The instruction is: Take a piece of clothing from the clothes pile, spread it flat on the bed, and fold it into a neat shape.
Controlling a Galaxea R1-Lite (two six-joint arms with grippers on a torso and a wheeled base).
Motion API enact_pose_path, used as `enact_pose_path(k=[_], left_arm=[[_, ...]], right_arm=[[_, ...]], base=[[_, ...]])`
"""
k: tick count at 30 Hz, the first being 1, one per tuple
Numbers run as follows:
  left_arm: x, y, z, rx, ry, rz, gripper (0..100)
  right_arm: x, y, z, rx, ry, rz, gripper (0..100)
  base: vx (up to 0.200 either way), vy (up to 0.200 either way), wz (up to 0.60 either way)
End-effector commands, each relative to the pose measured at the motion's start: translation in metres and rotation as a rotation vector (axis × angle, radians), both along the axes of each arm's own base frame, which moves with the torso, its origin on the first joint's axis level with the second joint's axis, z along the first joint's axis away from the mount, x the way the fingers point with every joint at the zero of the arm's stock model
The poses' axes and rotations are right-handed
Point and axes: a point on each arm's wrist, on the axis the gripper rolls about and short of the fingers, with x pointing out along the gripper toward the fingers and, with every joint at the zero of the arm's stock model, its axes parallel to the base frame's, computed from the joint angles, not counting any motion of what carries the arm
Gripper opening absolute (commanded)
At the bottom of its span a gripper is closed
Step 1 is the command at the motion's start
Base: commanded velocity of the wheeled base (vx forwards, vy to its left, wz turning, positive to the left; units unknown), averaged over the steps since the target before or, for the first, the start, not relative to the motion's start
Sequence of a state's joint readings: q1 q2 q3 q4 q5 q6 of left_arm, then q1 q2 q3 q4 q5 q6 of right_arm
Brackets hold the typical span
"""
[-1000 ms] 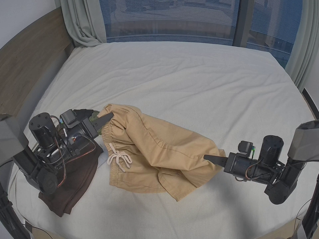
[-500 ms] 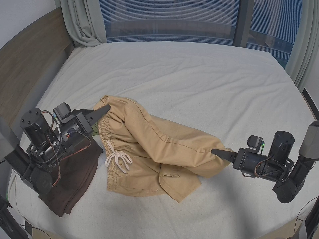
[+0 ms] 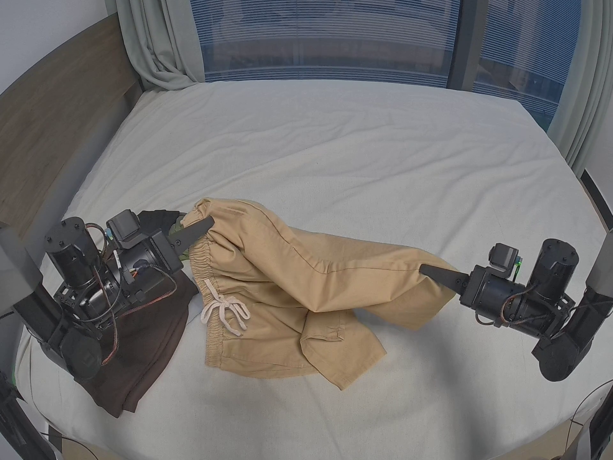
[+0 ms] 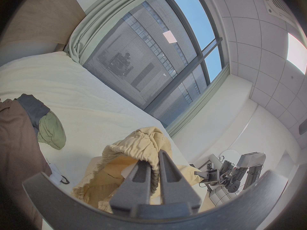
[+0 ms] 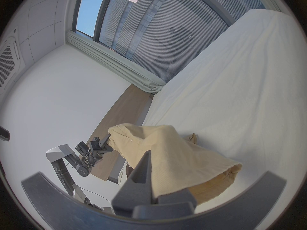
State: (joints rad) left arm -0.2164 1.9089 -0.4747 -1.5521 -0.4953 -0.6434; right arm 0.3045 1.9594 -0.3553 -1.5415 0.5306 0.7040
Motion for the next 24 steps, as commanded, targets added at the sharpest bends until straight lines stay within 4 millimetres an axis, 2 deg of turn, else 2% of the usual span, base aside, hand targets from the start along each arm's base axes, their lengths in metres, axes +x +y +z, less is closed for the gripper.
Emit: enact_pose_path(k=[1,9,24], left_arm=[[-0.002,0.001,0.000,0.001,0.002,0.003,0],[0.000,0.010,0.001,0.000,-0.002,0.032,0],[-0.002,0.021,0.007,0.003,-0.020,0.028,0]], right_arm=[[0.000,-0.005,0.009,0.012,-0.034,-0.018,0],[-0.002,-0.019,0.024,0.050,-0.059,0.037,0],[0.004,-0.028,0.028,0.056,-0.075,0.002,0]], base=[[0.000,0.000,0.00],[0.000,0.000,0.00],[0.000,0.000,0.00]])
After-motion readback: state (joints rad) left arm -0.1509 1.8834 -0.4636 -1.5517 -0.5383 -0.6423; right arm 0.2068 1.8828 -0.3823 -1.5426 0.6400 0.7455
